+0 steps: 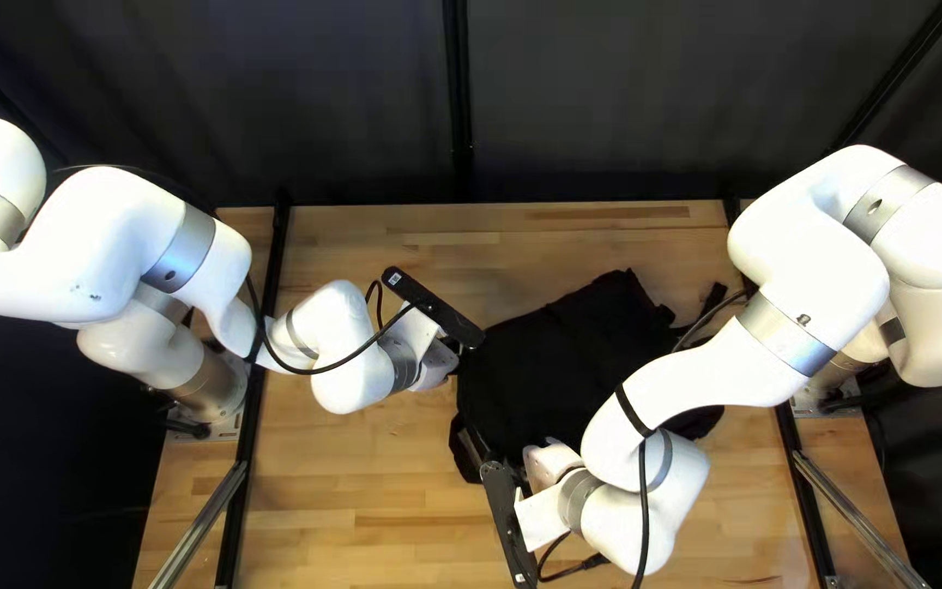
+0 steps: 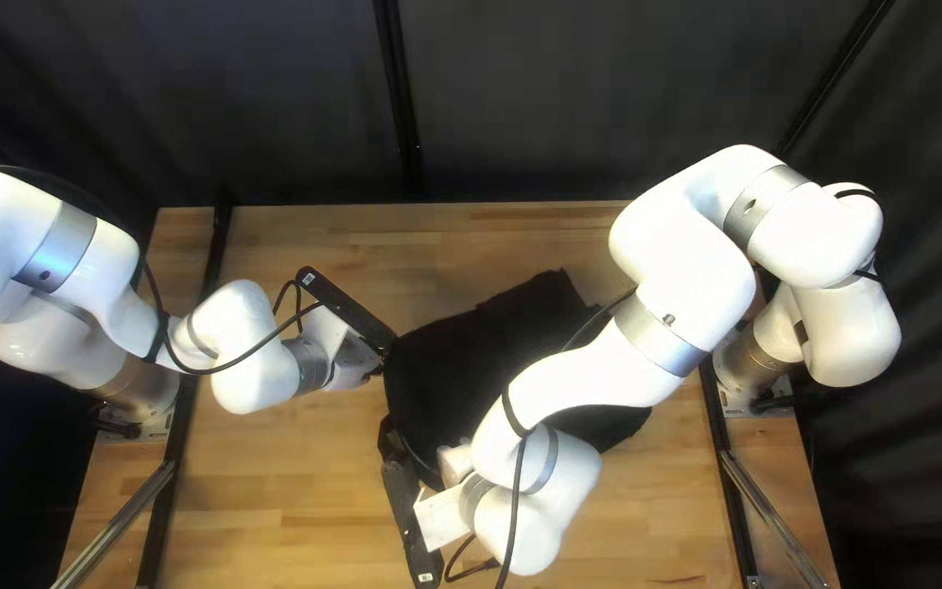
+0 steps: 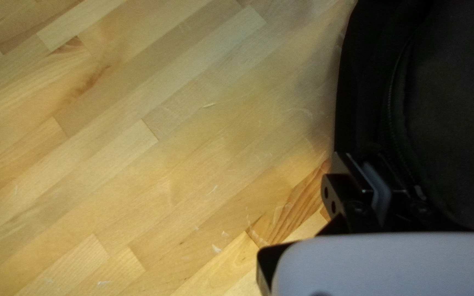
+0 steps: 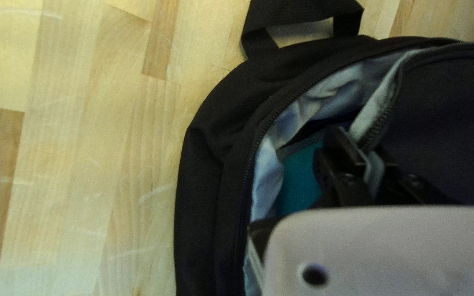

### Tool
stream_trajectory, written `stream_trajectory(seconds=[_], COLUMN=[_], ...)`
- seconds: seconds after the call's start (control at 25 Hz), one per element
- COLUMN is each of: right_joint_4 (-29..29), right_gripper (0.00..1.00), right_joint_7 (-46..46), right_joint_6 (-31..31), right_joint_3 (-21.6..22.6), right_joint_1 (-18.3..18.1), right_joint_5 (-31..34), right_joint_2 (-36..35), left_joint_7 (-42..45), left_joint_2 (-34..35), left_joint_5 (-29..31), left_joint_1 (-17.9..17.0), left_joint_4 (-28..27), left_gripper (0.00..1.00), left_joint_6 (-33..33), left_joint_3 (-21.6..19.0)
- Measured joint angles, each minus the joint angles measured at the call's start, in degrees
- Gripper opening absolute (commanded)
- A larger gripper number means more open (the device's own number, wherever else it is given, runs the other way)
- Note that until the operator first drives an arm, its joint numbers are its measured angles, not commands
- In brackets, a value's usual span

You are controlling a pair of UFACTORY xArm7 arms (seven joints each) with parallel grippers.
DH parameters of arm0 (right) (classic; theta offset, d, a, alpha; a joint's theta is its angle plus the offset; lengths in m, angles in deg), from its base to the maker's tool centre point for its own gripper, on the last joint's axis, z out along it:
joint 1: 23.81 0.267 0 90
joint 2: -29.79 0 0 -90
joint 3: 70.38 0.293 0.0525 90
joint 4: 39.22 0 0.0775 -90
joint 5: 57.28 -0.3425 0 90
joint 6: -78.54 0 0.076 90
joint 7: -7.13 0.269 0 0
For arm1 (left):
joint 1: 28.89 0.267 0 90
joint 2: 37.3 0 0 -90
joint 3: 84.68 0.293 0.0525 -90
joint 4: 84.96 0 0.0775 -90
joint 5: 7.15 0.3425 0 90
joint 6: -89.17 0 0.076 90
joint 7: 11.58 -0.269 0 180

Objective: Remove a lunch box from a kids backpack

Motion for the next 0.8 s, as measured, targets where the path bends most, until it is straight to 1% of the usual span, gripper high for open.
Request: stream_trajectory(seconds=[0.32, 0.56, 0.8], right_joint_4=[0.5, 1.4, 1.5], right_gripper=[0.00, 0.00, 0.00], right_joint_7=[-0.6, -1.6, -2.0], right_joint_6=[-0.7, -0.8, -0.6], right_joint_3=[0.5, 0.6, 0.7], right_joint_1=[0.9, 1.1, 1.1], right_joint_5=[-0.1, -0.3, -0.1], right_joint_2=[-0.6, -1.5, -1.7], left_joint_7=[-2.6, -3.6, -5.8], left_joint_2=[-0.4, -3.2, -5.3], left_joint_5=[-0.6, -0.4, -1.4], left_joint_1=[0.8, 1.6, 2.3], left_joint_4=[-0.9, -3.0, -4.8], left_gripper=[0.00, 0.00, 0.00], left_joint_6=[-1.5, -4.2, -6.4], left_joint_3=[1.1, 2.1, 3.0])
